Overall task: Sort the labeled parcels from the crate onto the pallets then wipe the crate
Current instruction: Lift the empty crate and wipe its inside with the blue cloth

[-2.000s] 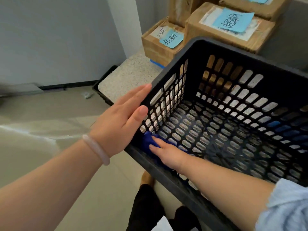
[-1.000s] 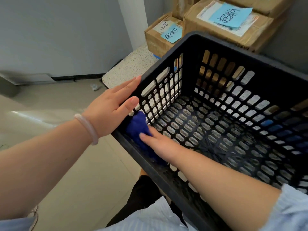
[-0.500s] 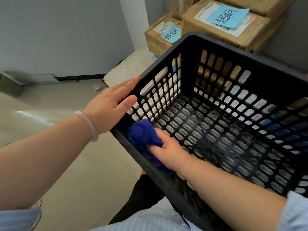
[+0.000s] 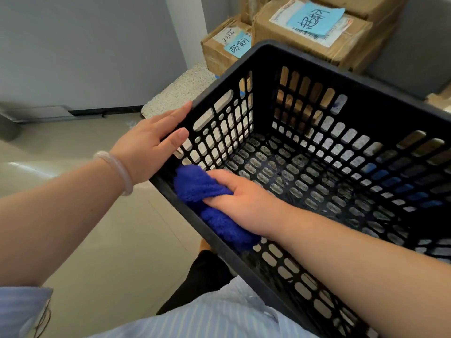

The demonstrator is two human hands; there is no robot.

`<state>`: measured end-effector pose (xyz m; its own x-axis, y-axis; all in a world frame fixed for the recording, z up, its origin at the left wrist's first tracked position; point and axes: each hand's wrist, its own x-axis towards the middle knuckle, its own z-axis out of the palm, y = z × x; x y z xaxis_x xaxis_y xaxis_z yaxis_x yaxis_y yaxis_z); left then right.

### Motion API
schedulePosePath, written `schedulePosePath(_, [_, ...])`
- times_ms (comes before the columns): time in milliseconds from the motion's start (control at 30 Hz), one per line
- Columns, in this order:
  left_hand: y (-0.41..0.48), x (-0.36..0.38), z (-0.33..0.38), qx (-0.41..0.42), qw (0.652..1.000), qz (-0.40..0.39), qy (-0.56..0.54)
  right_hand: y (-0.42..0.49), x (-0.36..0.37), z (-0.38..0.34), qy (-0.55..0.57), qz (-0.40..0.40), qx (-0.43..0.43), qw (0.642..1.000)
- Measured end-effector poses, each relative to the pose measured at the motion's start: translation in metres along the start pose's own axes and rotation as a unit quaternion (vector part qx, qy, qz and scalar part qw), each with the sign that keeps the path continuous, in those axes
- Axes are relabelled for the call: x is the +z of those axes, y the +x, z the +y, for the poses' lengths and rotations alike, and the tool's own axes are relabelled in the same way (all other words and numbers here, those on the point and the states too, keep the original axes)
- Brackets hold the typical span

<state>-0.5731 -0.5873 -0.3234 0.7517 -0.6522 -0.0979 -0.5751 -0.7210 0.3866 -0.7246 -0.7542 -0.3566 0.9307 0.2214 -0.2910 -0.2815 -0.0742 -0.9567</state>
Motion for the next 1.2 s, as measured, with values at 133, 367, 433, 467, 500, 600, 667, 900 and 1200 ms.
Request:
schedulePosePath(133, [-0.001,0.000,-0.001,0.011,1.000,0.003,0.001,-0.003,0.008,0.009,-0.018,0.009,0.002,1.000])
schedulePosePath(367, [-0.001,-0.001,0.001,-0.007,1.000,-0.002,0.003,0.014,0.005,0.113,-0.313,0.023,0.169,0.934])
schedulePosePath(433, [-0.002,-0.001,0.003,-0.008,1.000,0.000,-0.002,0.015,0.003,0.123,-0.335,0.012,0.200,0.921])
schedulePosePath(467, [-0.002,-0.001,0.004,-0.011,1.000,-0.002,-0.003,0.014,0.002,0.121,-0.316,0.007,0.215,0.924])
schedulePosePath(500, [-0.001,-0.001,0.005,-0.013,1.000,-0.003,-0.003,0.012,0.000,0.113,-0.276,-0.001,0.230,0.933])
schedulePosePath(600, [-0.001,-0.002,0.006,-0.013,1.000,-0.001,-0.007,-0.003,-0.010,0.070,-0.149,-0.020,0.213,0.965])
schedulePosePath(667, [-0.002,-0.003,0.005,-0.007,1.000,0.002,-0.007,-0.023,-0.017,0.038,-0.111,-0.033,0.158,0.981])
schedulePosePath(900, [-0.003,-0.003,0.008,-0.020,1.000,0.002,-0.012,-0.056,-0.015,0.011,-0.098,-0.022,0.068,0.993])
schedulePosePath(1200, [-0.002,-0.003,0.008,-0.037,0.999,0.006,-0.014,-0.017,-0.008,0.114,-0.289,-0.020,0.242,0.926])
